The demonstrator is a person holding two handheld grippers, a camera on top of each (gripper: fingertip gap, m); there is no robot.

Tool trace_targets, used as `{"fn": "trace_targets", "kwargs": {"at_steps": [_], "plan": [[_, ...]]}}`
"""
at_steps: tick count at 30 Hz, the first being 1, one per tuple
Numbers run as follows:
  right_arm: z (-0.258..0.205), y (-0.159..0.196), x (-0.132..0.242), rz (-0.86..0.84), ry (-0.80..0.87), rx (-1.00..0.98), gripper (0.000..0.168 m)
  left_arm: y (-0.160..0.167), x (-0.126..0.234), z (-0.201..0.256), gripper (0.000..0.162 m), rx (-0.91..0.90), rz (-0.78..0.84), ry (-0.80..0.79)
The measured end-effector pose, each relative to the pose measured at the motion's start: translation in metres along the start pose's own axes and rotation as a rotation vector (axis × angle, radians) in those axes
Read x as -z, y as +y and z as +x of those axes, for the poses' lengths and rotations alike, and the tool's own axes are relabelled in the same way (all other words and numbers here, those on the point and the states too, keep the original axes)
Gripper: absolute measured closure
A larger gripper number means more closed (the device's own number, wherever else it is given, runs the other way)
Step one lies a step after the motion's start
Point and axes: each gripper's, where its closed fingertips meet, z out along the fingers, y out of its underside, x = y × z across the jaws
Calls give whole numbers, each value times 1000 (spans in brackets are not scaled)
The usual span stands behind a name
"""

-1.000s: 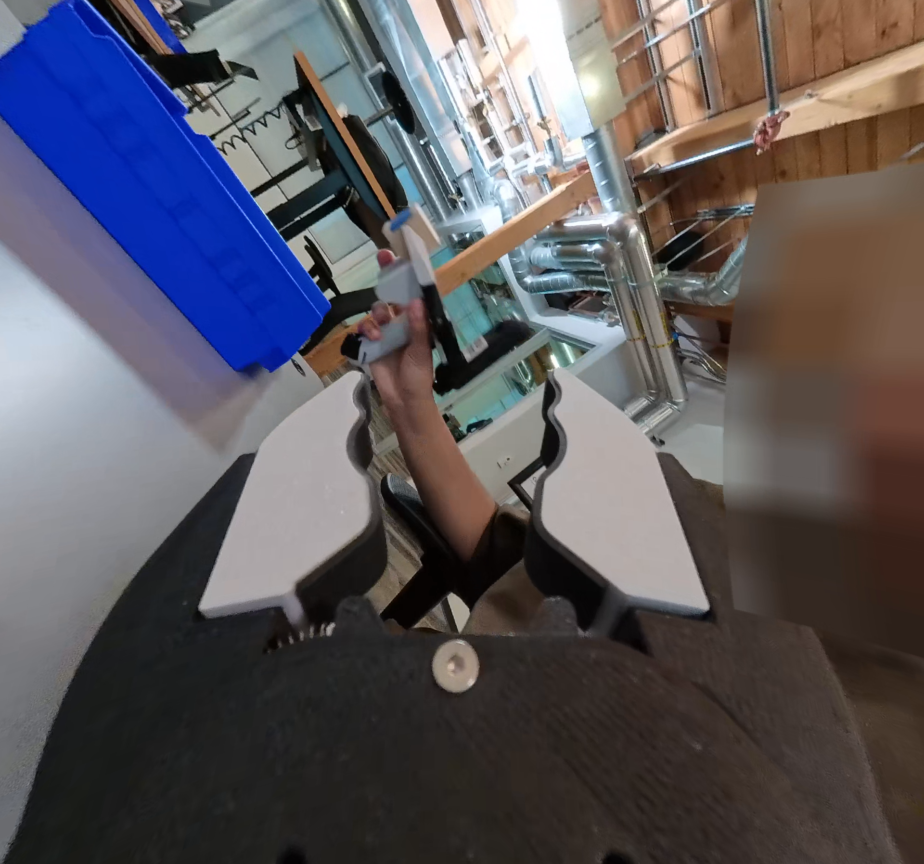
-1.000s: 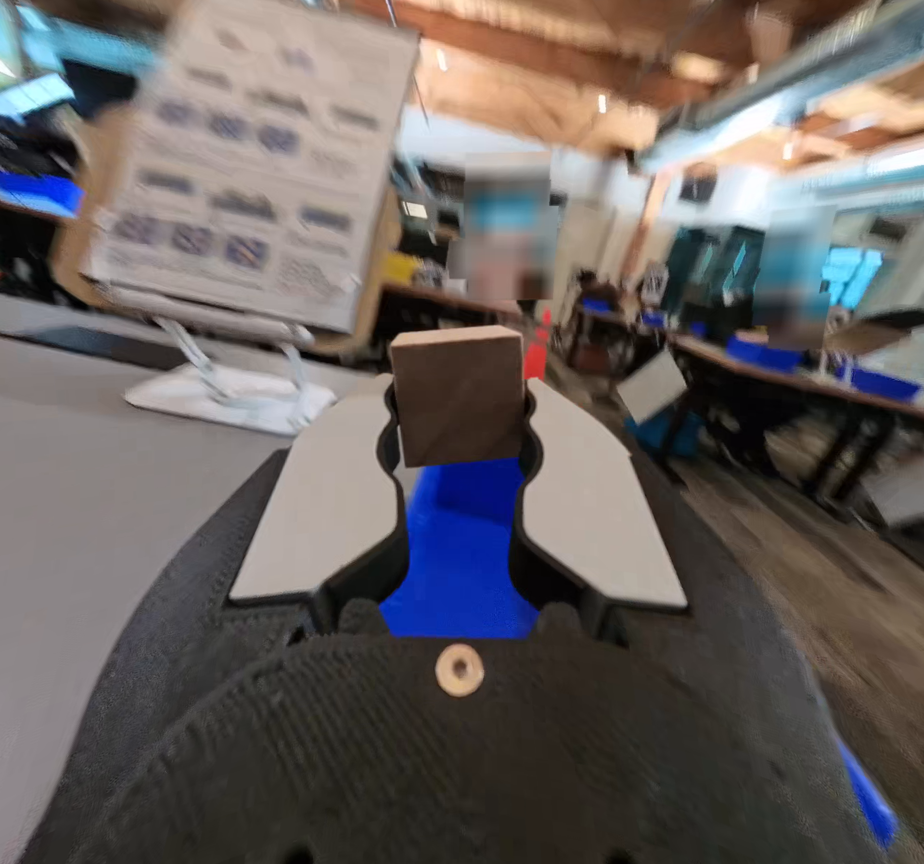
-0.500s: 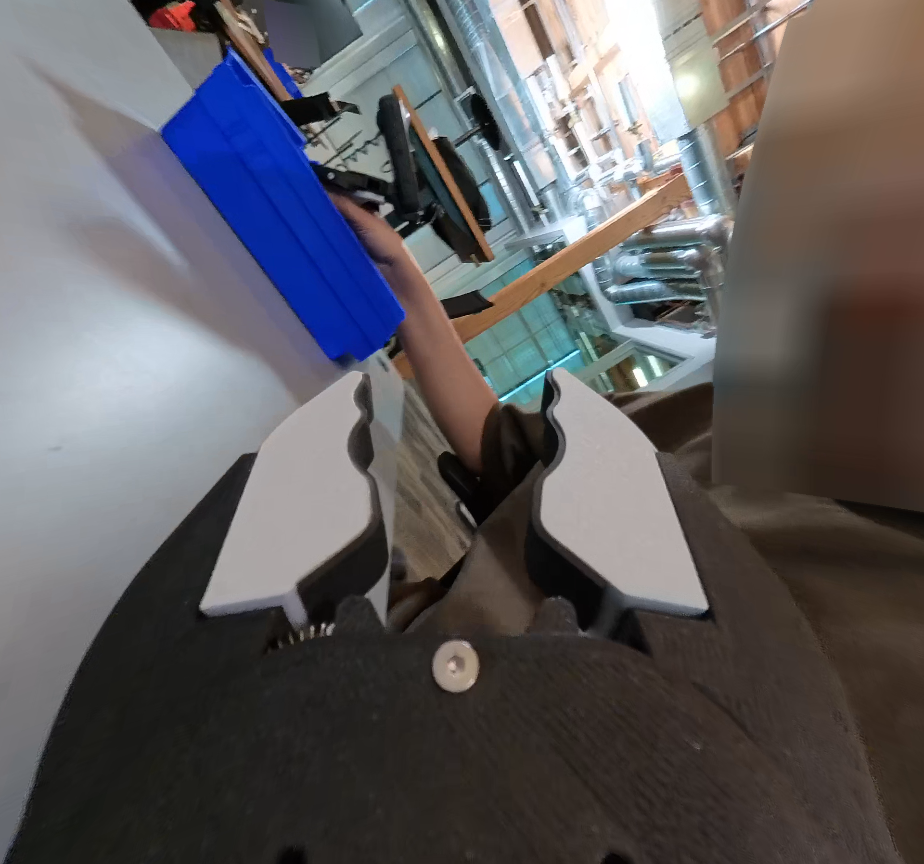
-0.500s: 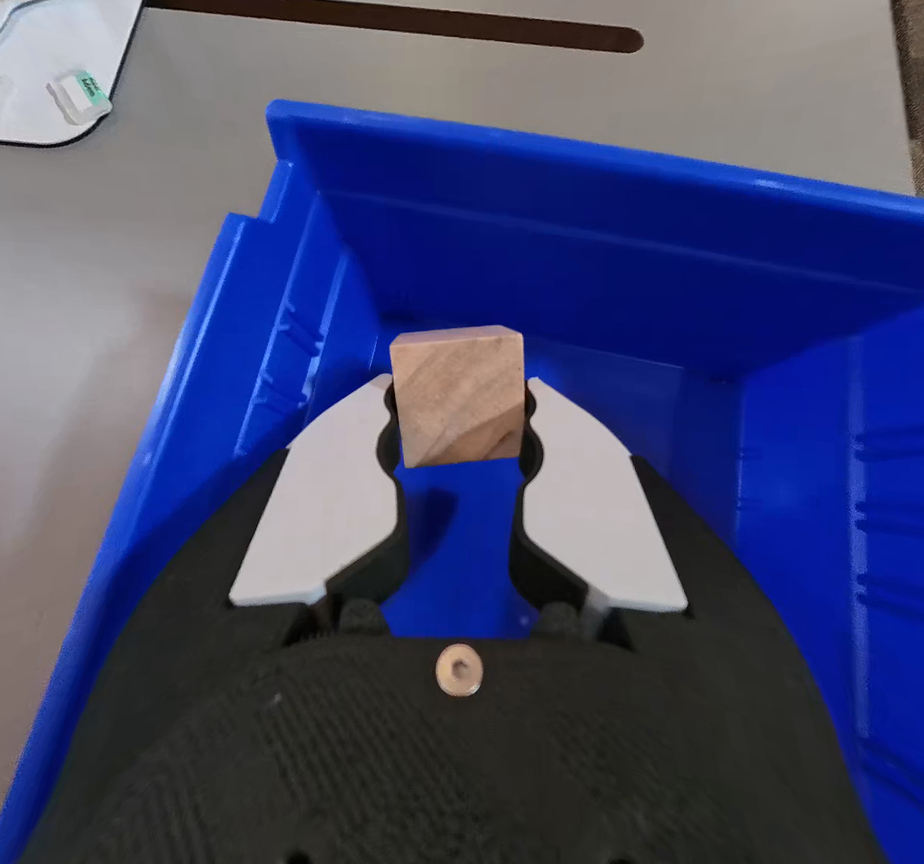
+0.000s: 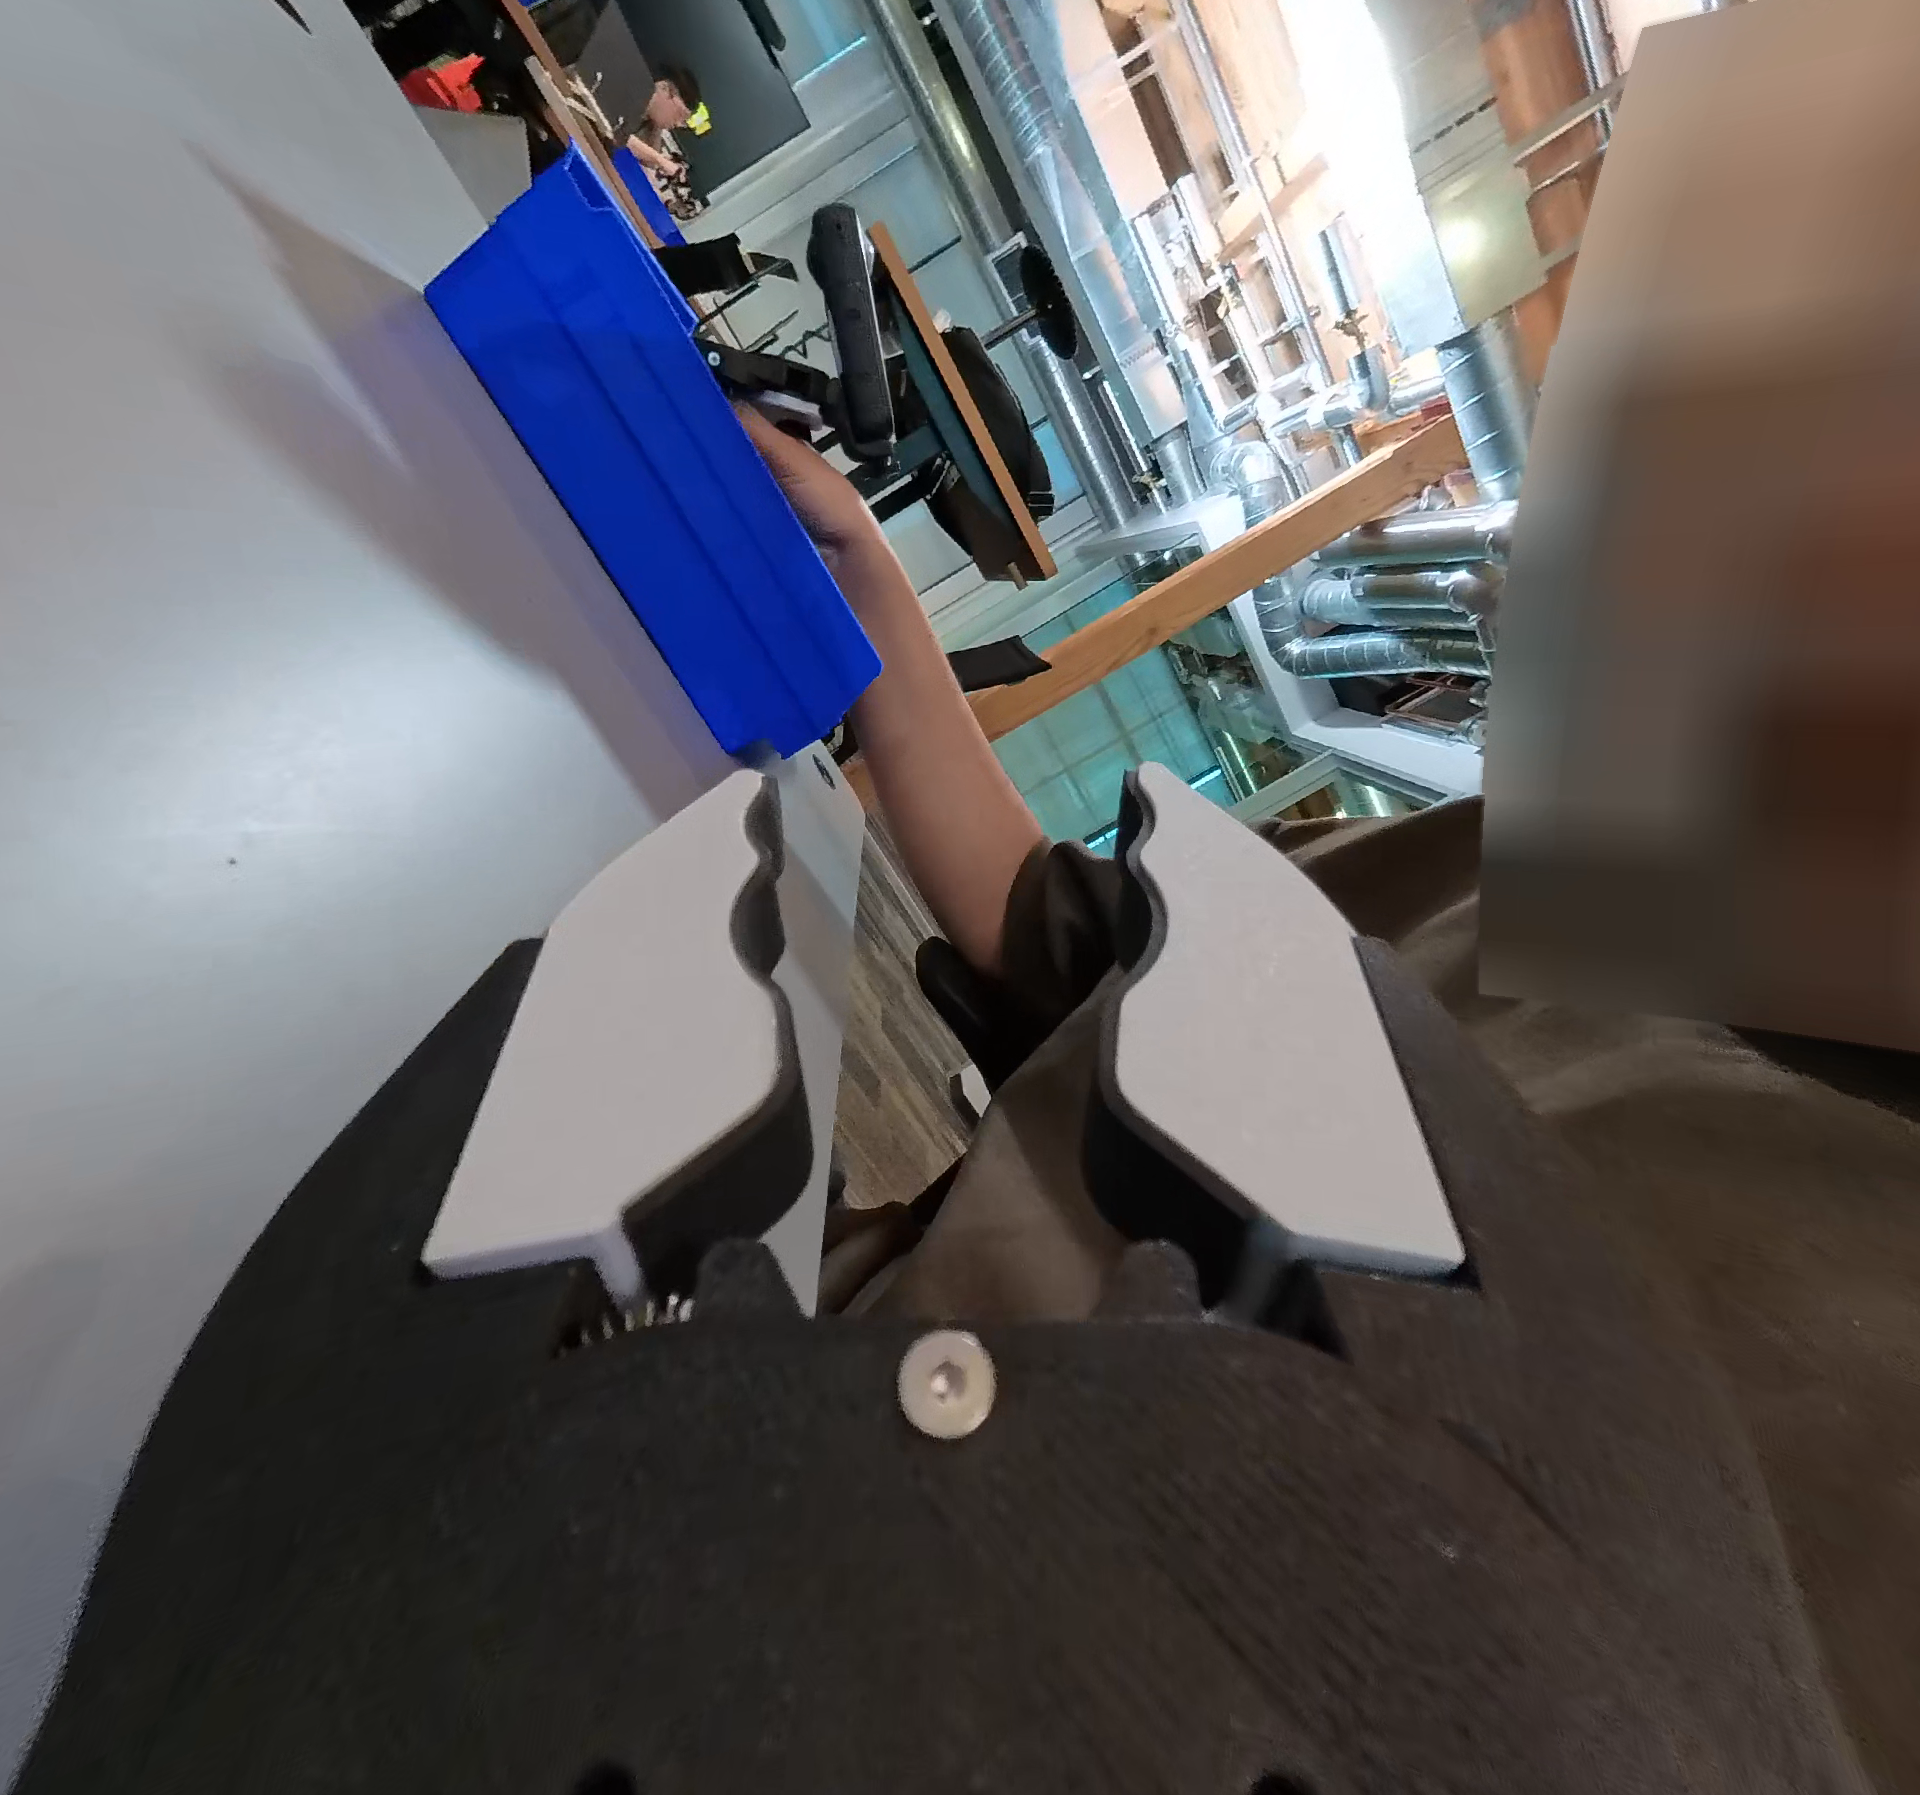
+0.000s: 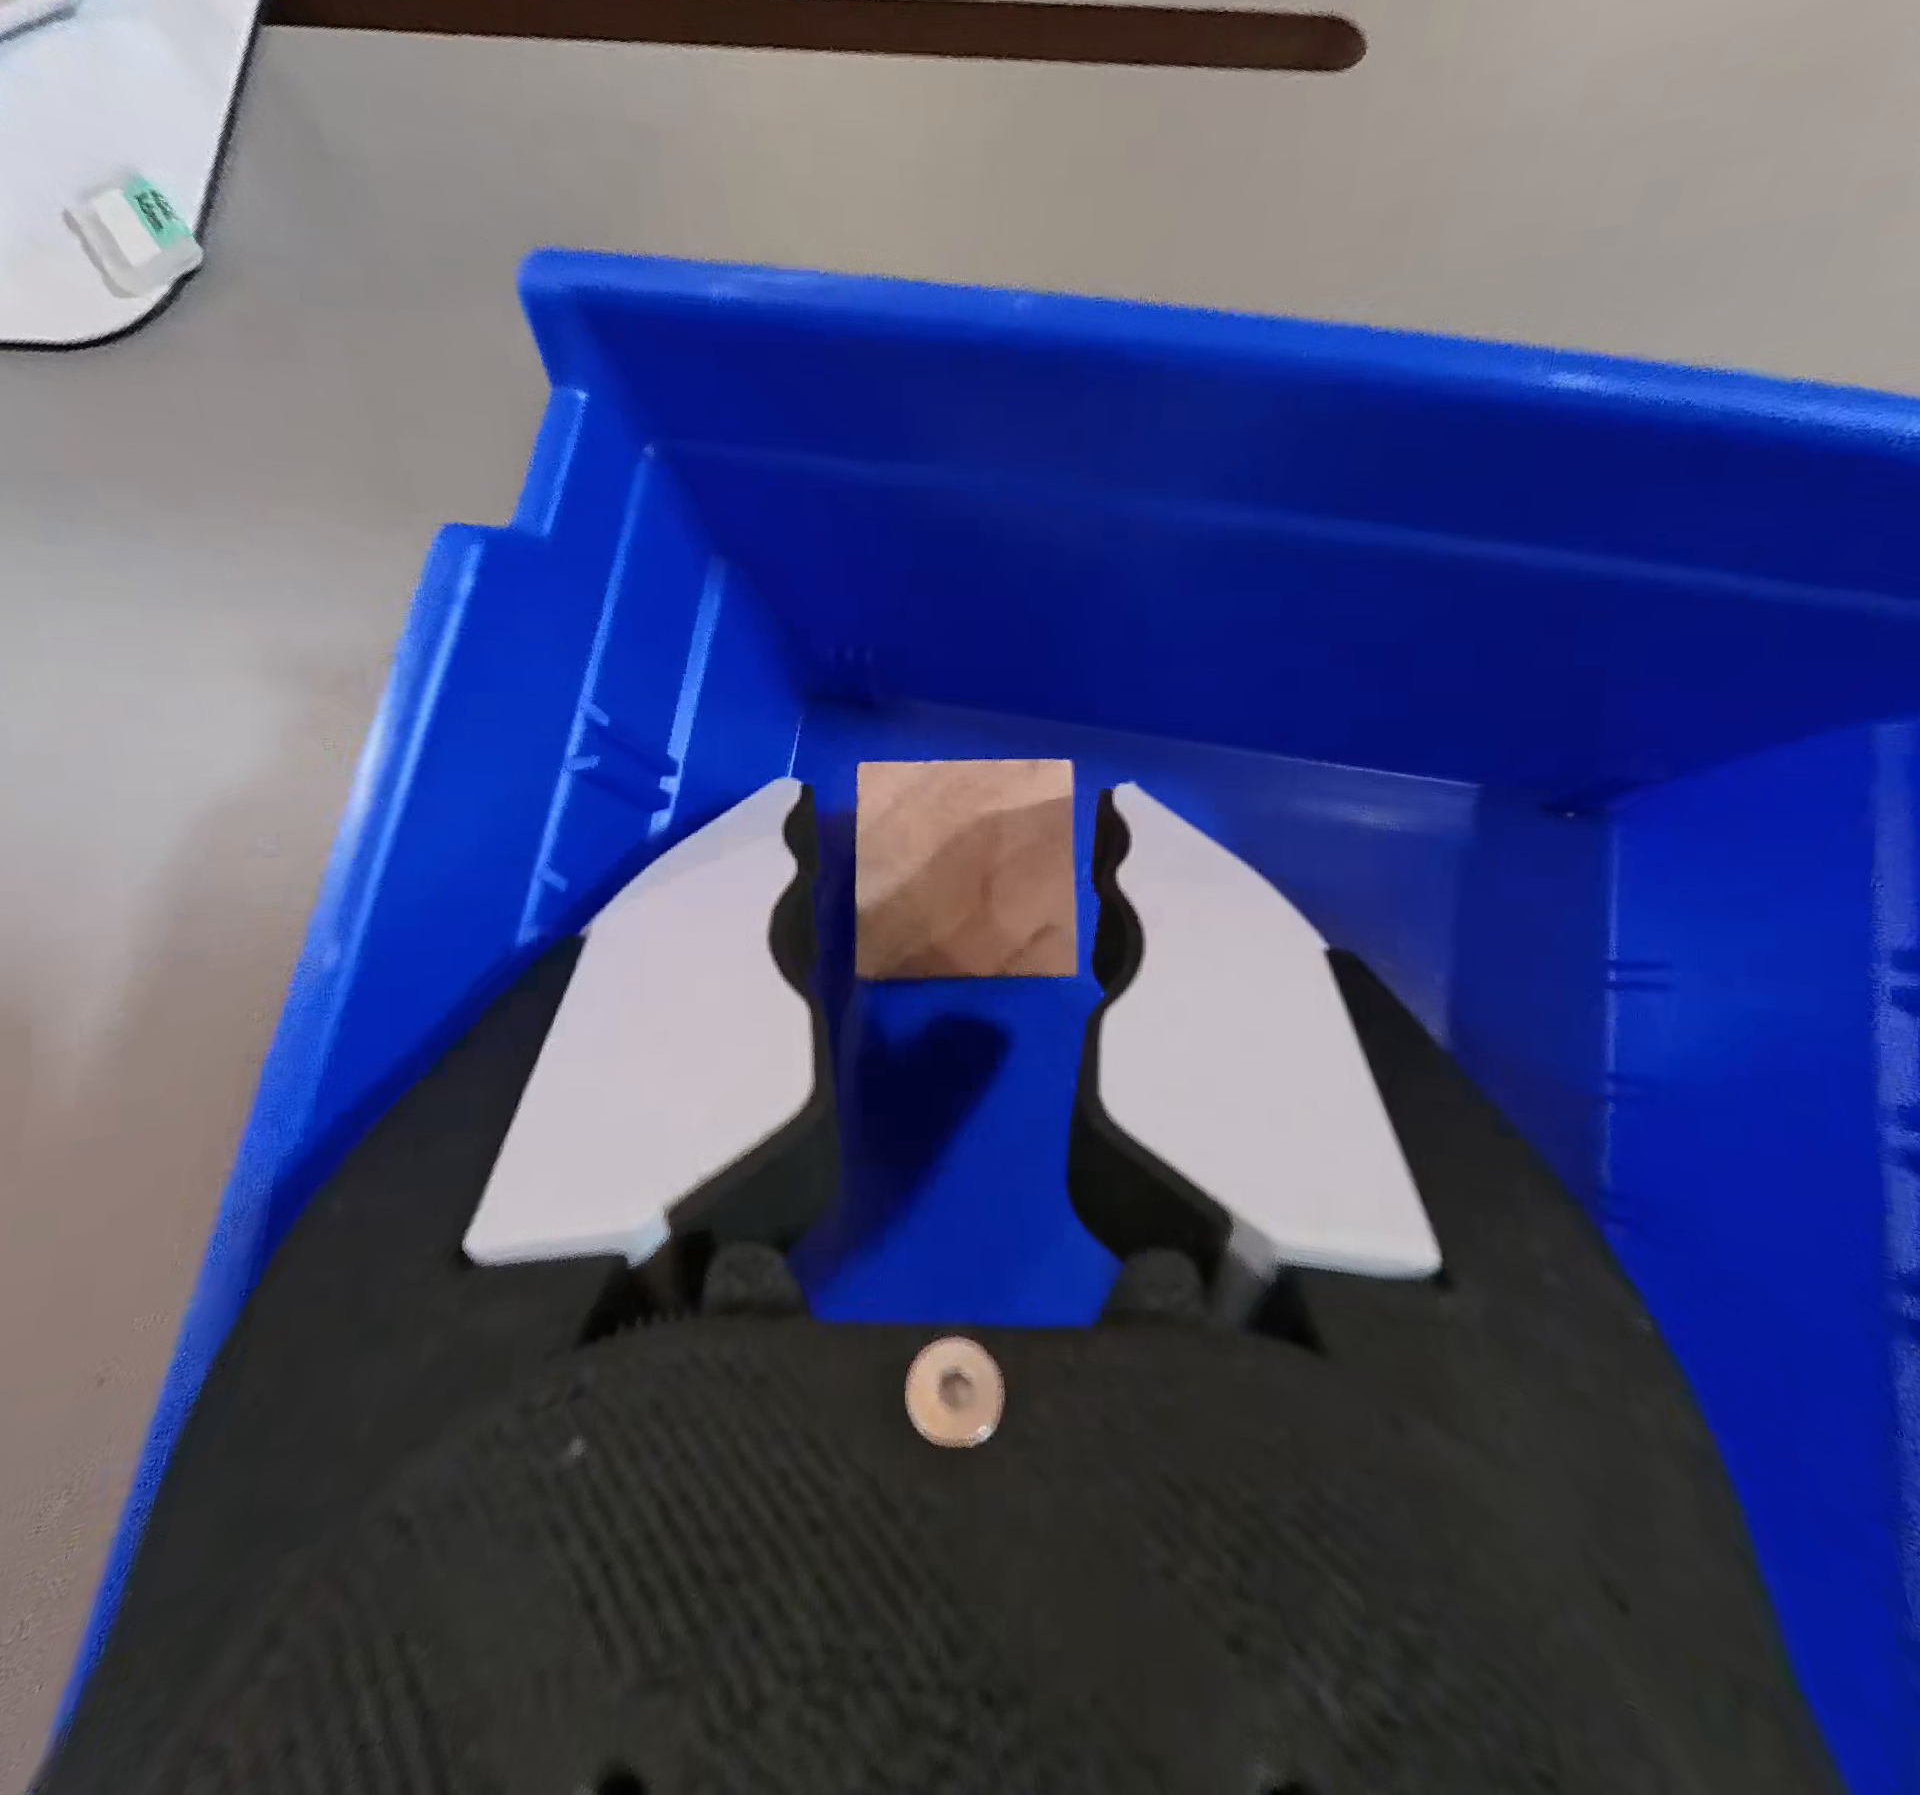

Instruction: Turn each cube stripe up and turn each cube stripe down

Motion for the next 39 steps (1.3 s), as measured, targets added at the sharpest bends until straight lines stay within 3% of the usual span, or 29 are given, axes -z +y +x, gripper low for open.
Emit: {"fn": "trace_targets", "kwargs": {"at_steps": [4,8,11,14,18,22,25,27,30,34,36,39], "plan": [[12,-15,30,70,35,1,116,-1,1,9,100,-9,3,18],[8,-55,95,308,33,-5,116,3,1,4,102,-61,-23,-61],[-33,-80,152,488,-65,12,116,0,1,-11,102,-197,-35,-218],[-100,-83,198,646,-212,68,118,-16,5,-20,99,-350,10,-372],[-185,-46,241,931,-360,195,131,-46,23,-27,85,-479,159,-610],[-251,20,234,844,-595,106,130,-85,62,-12,80,-707,253,-887],[-278,57,226,785,-732,39,130,-135,121,28,84,-908,445,-1093],[-289,65,227,773,-789,118,126,-168,168,53,86,-960,560,-1222],[-282,56,224,820,-738,237,126,-207,231,52,86,-871,608,-1373],[-269,51,218,776,-792,87,123,-234,291,-16,81,-647,460,-1573],[-265,52,217,748,-842,0,121,-232,308,-52,81,-511,376,-1642],[-260,49,219,750,-867,-53,120,-222,306,-88,82,-403,275,-1627]]}}
